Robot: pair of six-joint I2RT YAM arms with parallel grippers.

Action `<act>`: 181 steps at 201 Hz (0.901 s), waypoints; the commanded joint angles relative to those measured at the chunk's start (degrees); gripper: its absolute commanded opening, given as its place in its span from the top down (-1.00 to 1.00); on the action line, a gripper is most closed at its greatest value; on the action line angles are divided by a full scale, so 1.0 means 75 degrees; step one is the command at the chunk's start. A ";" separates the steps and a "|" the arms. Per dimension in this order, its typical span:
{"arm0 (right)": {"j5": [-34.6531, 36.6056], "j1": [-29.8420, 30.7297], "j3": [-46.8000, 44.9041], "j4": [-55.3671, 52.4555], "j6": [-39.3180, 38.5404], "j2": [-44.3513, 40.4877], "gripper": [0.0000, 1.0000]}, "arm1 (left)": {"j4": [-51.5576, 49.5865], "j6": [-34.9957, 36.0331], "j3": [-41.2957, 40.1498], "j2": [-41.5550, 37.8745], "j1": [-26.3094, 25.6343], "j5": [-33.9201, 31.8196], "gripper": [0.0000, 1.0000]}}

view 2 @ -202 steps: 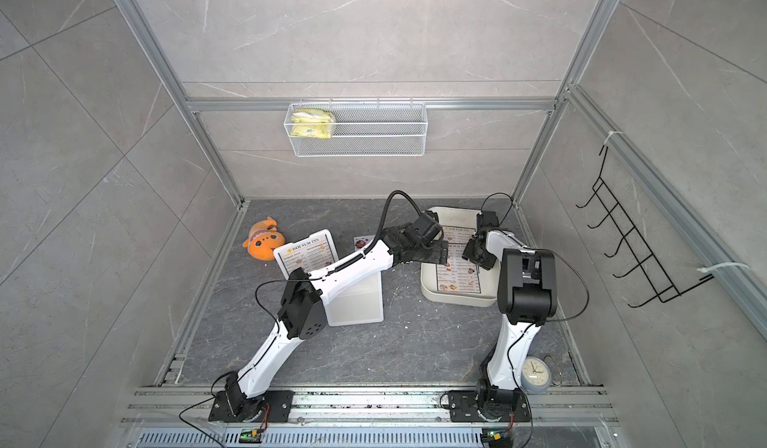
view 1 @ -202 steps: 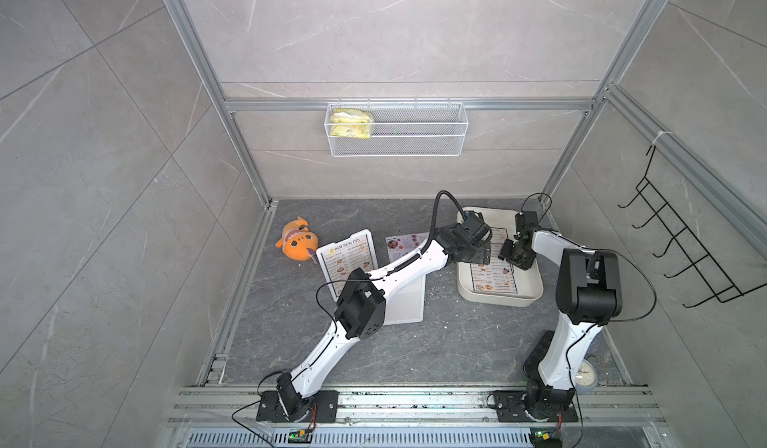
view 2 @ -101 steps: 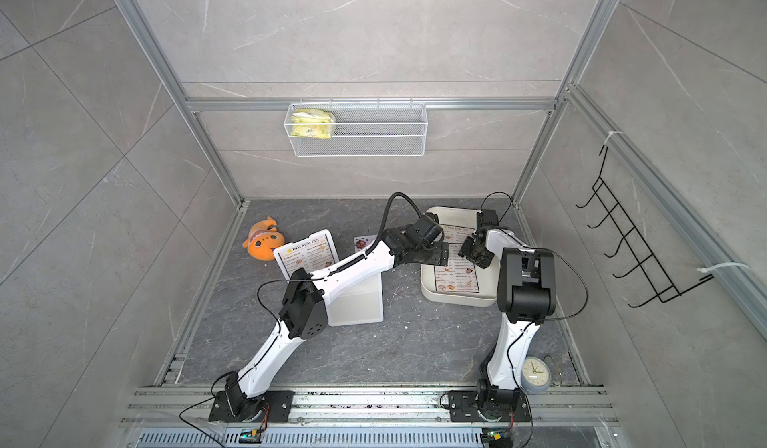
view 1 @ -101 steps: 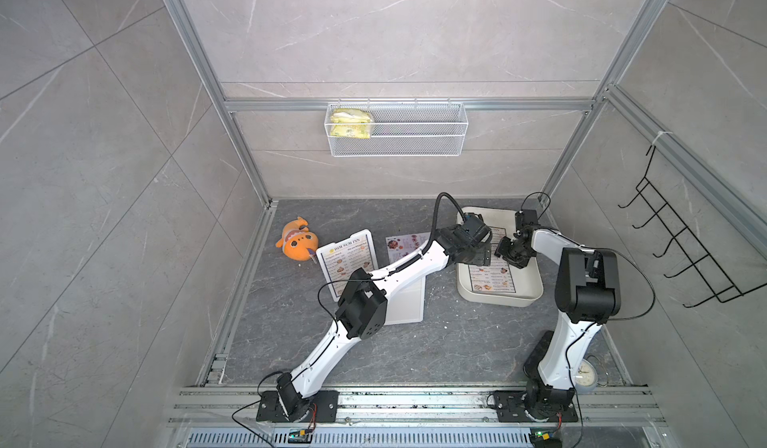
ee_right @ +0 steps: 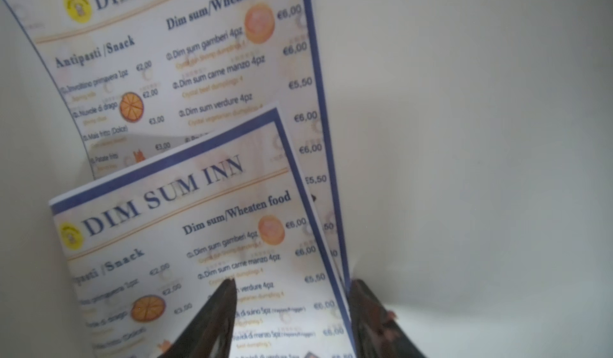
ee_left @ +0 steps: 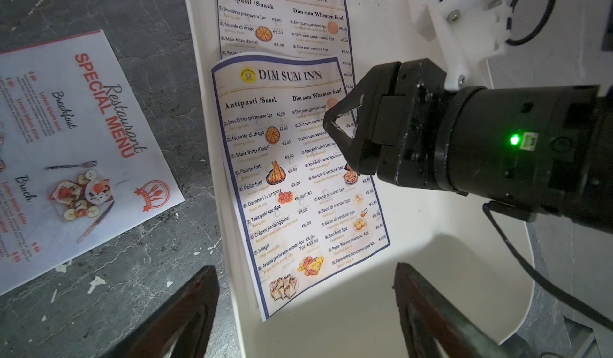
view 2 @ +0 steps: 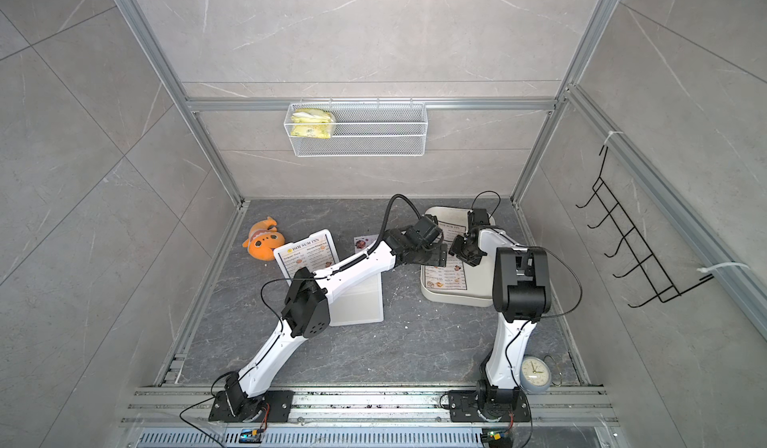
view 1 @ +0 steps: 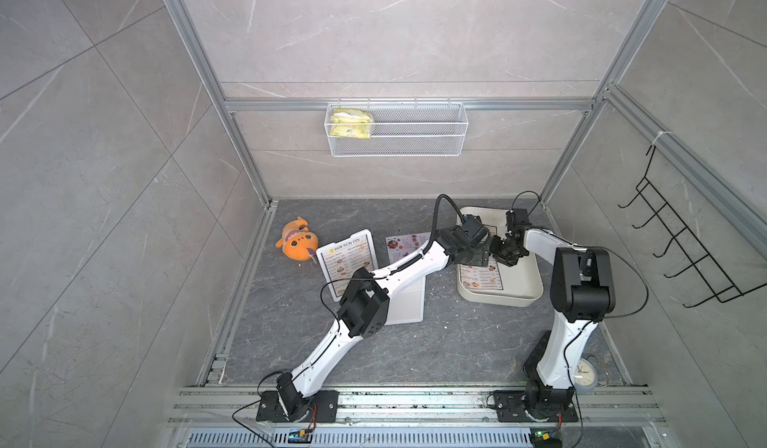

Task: Replace the menus in the menu holders
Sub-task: Pick up the menu from the storage box.

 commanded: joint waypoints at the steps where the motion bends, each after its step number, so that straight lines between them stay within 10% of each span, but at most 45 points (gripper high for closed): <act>1: -0.0465 0.0190 -0.0338 -0.0615 0.0015 0.0552 -0.14 | -0.0089 0.0146 0.0271 0.0039 0.0072 -0.0163 -0.72; 181: -0.1687 0.0533 -0.0842 -0.0121 0.0338 -0.0005 -0.15 | -0.0059 0.0220 0.0346 0.0141 0.0287 -0.0436 -0.75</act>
